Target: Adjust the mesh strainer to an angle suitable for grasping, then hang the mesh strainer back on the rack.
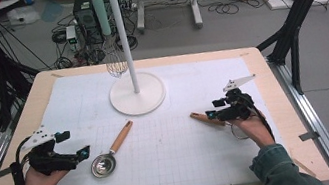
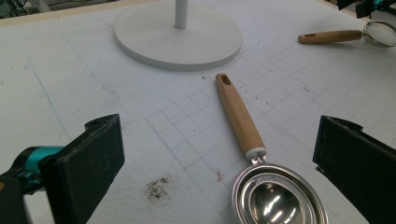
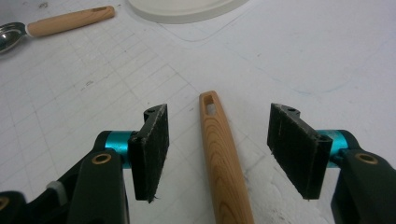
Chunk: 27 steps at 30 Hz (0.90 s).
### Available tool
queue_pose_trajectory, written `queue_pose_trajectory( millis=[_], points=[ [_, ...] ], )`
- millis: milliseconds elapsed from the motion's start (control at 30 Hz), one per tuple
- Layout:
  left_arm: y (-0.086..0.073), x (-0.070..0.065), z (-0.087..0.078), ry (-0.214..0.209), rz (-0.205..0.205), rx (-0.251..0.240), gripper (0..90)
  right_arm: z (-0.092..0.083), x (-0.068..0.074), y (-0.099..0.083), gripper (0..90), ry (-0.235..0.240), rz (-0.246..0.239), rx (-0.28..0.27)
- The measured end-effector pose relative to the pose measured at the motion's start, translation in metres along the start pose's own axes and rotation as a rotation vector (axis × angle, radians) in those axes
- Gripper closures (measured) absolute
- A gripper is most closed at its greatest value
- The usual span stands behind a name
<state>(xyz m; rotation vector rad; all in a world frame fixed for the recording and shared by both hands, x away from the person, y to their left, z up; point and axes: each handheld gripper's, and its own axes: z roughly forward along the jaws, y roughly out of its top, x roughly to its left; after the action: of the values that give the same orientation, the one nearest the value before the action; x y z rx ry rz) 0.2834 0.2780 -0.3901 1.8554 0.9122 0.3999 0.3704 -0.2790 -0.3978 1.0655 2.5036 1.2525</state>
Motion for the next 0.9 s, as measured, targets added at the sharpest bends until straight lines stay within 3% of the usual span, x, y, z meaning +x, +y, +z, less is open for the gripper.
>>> queue_pose_trajectory(
  millis=[267,900],
  points=[
    [0.0,-0.001,0.001,0.0,0.003,0.005,2.5,-0.008,-0.003,-0.006,38.5,-0.002,-0.006,0.005],
    [0.001,-0.002,-0.001,-0.003,0.003,0.003,2.5,0.005,-0.006,-0.018,40.0,-0.001,-0.047,0.132]
  ],
)
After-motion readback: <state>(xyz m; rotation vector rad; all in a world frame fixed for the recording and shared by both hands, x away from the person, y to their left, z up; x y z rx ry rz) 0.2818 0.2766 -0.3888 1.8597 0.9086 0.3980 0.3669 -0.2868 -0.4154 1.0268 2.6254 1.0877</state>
